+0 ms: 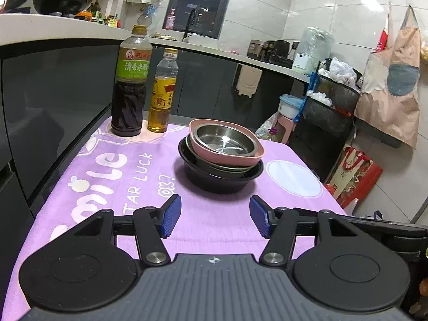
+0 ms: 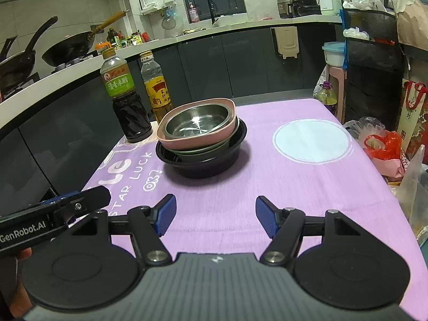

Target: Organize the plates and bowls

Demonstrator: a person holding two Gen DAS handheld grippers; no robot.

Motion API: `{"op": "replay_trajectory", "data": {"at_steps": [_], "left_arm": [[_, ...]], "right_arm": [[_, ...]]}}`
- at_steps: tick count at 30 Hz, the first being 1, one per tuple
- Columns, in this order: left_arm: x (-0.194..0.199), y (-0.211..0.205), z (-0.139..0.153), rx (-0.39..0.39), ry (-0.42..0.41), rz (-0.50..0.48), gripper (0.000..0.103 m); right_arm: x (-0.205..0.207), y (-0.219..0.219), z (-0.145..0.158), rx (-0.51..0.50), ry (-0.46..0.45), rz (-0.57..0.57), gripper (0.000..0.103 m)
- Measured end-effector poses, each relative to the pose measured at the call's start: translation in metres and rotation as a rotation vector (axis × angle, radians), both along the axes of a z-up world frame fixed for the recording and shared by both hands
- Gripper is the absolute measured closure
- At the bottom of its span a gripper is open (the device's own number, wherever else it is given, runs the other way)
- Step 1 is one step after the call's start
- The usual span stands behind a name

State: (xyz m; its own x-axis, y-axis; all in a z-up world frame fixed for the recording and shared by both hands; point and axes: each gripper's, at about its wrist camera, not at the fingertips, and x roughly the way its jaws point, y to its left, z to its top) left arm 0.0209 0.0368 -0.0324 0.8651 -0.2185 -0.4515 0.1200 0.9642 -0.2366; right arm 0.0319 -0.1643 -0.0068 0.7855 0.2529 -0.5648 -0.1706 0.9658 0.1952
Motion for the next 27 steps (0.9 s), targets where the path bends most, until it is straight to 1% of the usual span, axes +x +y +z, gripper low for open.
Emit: {"op": "replay_trajectory", "data": {"at_steps": [5, 13, 27], "left_arm": [[-0.01, -0.003, 0.003, 0.017, -0.018, -0.01, 0.049], [-0.015, -0.007, 0.002, 0.042, -0.031, -0.034, 0.049], [-0.011, -0.007, -0.006, 0.049, 0.004, -0.051, 0.049]], "right_arm": [[-0.008, -0.001, 0.001, 0.003, -0.01, -0.012, 0.066], [-0.014, 0.004, 0.001, 0.0, -0.015, 0.002, 0.066], [-0.013, 0.009, -0.008, 0.002, 0.019, 0.002, 0.066]]}}
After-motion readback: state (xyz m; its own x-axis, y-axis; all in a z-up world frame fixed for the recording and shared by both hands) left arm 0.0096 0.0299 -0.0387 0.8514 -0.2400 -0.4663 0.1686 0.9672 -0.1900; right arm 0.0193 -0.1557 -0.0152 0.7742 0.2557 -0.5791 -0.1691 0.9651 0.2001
